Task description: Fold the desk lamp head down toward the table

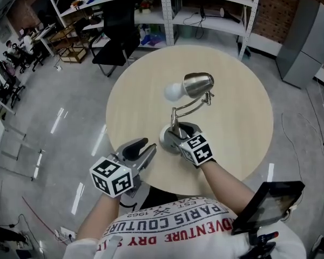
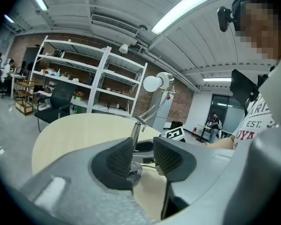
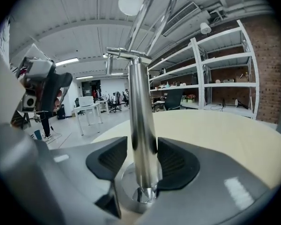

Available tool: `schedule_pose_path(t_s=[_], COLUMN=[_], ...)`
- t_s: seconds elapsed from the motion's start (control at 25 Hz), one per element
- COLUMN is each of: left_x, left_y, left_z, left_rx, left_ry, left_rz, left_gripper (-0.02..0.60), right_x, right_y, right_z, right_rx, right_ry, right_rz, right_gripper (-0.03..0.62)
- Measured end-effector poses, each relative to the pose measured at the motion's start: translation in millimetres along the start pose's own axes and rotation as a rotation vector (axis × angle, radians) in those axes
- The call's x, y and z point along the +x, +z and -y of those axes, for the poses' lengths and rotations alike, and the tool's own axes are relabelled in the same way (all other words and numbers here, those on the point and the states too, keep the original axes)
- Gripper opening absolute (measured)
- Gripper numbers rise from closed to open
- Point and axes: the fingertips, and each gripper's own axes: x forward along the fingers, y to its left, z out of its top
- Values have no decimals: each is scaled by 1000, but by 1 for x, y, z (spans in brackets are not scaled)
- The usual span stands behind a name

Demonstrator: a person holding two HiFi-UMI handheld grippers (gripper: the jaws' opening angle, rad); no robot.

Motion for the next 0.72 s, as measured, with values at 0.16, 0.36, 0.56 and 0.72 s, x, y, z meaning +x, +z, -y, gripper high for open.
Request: schedule_pose_path(t_s=[0.16,0.36,0.56,0.72], left_x=[8,13,14,11], left_y=[-2,15,66,109], left_z=[-4,-2,14,41], left_rx=[-1,56,173,274], left_ry=[-29,-69,-108,-207], left_rz=[-2,25,55,75], left_gripper=[144,129,6,2], right_x=[2,3,3,5], right_y=[-4,-8,-1,-6], right_z=[4,2,4,7], right_rx=[-31,-32,-27,-4], right_ry=[2,38,41,56], right_rz=[-1,1,-2,-10], right_gripper=[173,176,176,178])
